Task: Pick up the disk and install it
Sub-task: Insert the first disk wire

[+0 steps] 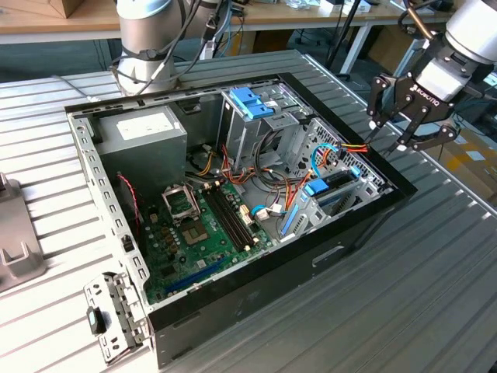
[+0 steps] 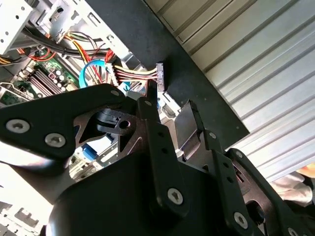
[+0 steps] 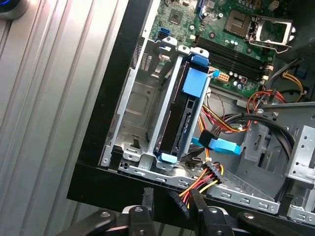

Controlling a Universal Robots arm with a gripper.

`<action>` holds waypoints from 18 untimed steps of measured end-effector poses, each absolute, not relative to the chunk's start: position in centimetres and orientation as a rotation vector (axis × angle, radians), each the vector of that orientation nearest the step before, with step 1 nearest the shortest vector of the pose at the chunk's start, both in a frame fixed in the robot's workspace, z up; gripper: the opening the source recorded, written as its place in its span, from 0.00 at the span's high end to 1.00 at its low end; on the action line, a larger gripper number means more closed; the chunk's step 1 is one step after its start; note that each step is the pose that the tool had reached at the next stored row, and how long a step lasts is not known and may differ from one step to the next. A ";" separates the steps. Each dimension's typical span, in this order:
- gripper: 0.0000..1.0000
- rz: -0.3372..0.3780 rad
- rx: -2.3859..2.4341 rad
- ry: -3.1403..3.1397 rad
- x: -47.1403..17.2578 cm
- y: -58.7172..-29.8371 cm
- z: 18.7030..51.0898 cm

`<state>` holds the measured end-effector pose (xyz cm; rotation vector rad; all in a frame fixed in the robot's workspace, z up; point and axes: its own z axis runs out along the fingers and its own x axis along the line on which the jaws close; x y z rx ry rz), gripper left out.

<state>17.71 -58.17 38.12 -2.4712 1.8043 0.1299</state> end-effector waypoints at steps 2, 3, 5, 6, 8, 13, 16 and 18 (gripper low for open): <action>0.58 0.129 -2.481 1.795 17.8 -58.1 38.1; 0.58 0.128 -2.490 1.784 17.9 -58.1 38.1; 0.58 0.129 -2.506 1.762 17.9 -58.0 38.1; 0.58 0.130 -2.518 1.747 17.9 -58.0 38.1; 0.58 0.132 -2.538 1.719 17.9 -58.0 38.1; 0.58 0.135 -2.586 1.650 17.9 -58.0 38.0; 0.58 0.136 -2.609 1.615 17.9 -58.0 38.0; 0.58 0.137 -2.627 1.588 17.9 -58.0 38.0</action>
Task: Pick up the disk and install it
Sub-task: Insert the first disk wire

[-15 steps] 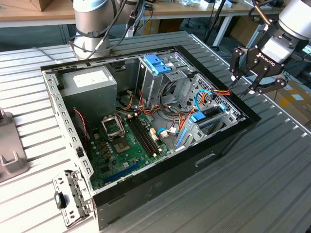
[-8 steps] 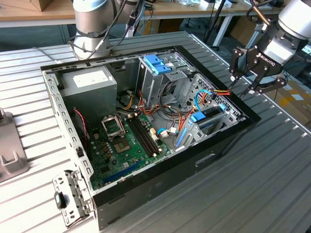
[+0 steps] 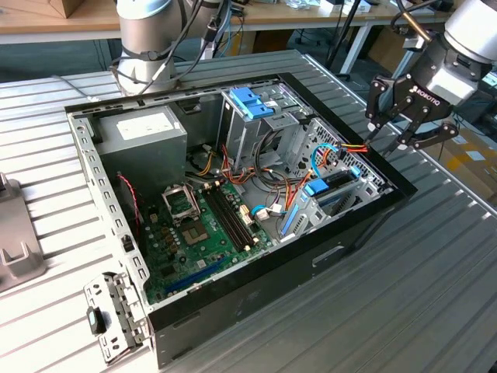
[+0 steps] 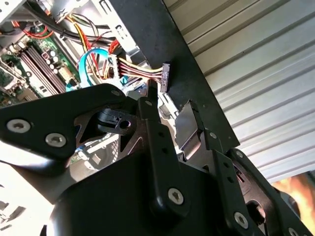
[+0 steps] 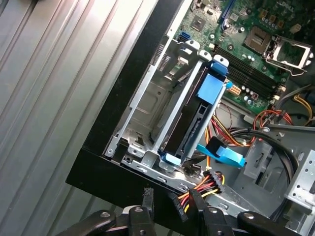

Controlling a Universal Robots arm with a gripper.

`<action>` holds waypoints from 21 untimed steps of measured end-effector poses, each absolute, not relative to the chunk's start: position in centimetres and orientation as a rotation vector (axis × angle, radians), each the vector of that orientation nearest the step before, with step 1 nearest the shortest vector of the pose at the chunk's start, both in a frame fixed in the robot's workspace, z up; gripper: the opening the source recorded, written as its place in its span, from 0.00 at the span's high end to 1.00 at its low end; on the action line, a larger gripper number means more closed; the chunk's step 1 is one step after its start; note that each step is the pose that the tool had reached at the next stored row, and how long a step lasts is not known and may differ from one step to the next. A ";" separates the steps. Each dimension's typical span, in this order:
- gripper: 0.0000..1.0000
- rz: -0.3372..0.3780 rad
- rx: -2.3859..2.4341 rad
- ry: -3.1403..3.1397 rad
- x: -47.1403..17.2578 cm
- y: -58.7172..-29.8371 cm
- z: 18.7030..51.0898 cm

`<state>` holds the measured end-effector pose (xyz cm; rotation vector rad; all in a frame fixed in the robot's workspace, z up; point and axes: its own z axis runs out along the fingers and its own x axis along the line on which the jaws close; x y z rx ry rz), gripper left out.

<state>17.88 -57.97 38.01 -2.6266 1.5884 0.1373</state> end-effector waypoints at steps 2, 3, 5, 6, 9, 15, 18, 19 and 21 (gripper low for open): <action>0.58 0.138 -2.643 1.562 17.9 -58.0 38.0; 0.58 0.139 -2.651 1.550 17.9 -58.0 38.0; 0.58 0.140 -2.662 1.532 17.9 -58.0 38.0; 0.58 0.140 -2.667 1.523 17.9 -58.0 38.0; 0.58 0.142 -2.690 1.486 17.9 -58.0 37.9; 0.58 0.144 -2.728 1.419 17.9 -58.0 37.9; 0.58 0.146 -2.748 1.383 18.0 -58.0 37.9; 0.58 0.146 -2.754 1.372 18.0 -58.0 37.9; 0.58 0.147 -2.768 1.345 18.0 -58.0 37.8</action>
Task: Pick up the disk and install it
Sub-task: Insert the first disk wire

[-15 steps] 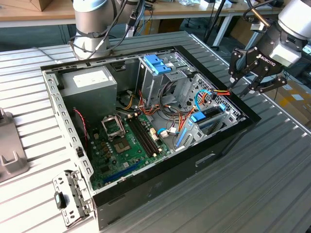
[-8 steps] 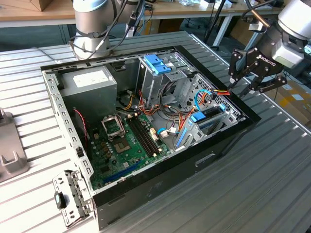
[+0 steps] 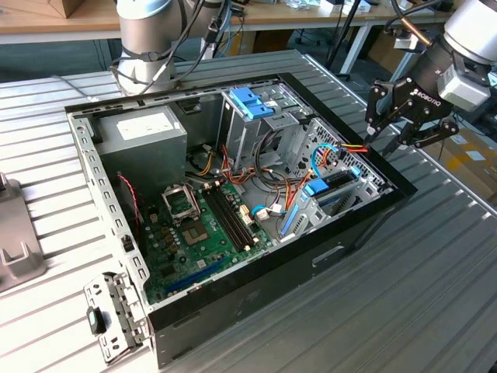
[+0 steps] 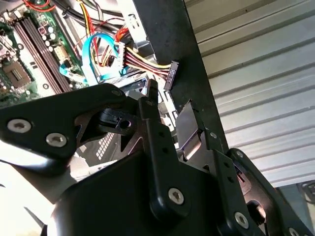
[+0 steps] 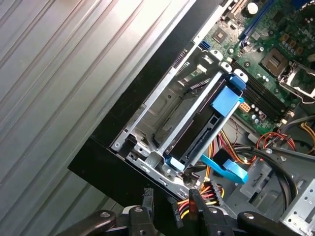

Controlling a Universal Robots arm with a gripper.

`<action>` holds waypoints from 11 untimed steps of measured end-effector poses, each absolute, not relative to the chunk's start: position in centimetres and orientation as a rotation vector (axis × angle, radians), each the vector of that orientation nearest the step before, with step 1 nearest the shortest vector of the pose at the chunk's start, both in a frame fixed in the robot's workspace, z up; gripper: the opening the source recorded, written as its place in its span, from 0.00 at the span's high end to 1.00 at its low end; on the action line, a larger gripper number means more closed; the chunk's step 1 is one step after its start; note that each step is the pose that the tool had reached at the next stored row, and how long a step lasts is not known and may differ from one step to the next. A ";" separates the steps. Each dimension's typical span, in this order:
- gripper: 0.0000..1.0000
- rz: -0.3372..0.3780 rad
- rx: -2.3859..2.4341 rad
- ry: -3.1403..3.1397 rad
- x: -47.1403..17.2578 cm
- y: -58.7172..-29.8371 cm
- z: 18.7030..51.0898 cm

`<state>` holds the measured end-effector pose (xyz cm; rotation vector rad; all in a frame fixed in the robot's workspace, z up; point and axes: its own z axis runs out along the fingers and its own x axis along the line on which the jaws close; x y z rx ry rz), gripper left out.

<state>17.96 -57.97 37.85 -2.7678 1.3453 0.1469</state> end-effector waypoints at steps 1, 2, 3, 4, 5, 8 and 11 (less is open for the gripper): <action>0.58 0.147 -2.775 1.331 18.0 -58.0 37.8; 0.58 0.148 -2.781 1.320 18.0 -58.0 37.8; 0.58 0.148 -2.791 1.300 18.2 -57.9 37.8; 0.58 0.149 -2.794 1.295 18.4 -57.9 37.7; 0.58 0.149 -2.796 1.291 18.6 -57.8 37.7; 0.58 0.149 -2.804 1.274 18.9 -57.7 37.6; 0.58 0.150 -2.812 1.257 18.9 -57.7 37.5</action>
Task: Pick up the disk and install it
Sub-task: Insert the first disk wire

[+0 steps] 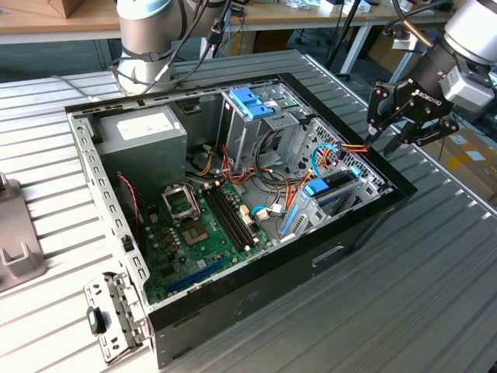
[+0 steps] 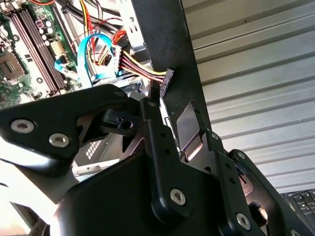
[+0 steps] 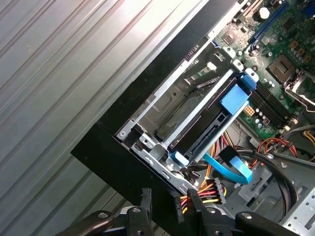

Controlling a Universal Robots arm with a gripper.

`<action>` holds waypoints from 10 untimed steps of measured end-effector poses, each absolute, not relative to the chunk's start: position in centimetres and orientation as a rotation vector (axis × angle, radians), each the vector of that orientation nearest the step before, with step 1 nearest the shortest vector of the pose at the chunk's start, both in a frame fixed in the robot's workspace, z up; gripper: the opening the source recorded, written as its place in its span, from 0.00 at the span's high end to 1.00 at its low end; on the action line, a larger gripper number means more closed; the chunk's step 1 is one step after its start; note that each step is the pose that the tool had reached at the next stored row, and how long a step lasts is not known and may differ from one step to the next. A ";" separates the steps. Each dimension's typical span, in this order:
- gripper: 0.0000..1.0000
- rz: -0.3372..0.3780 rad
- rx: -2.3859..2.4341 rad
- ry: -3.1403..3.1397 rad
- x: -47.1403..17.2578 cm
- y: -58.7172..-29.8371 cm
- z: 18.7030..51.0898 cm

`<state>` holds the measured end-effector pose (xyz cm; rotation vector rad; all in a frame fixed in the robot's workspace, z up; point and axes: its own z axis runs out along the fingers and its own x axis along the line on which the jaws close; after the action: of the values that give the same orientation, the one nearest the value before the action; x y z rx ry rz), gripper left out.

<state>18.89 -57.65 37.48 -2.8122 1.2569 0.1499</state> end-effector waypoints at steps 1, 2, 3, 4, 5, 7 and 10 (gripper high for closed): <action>0.58 0.150 -2.813 1.255 18.9 -57.6 37.4; 0.58 0.150 -2.814 1.253 18.9 -57.6 37.3; 0.58 0.150 -2.815 1.252 18.9 -57.5 37.3; 0.58 0.150 -2.815 1.251 19.0 -57.4 37.2; 0.58 0.150 -2.816 1.250 19.0 -57.4 37.2; 0.58 0.150 -2.816 1.249 19.0 -57.3 36.9; 0.58 0.150 -2.816 1.249 19.0 -57.3 36.6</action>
<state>19.00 -57.34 36.58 -2.8162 1.2489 0.1502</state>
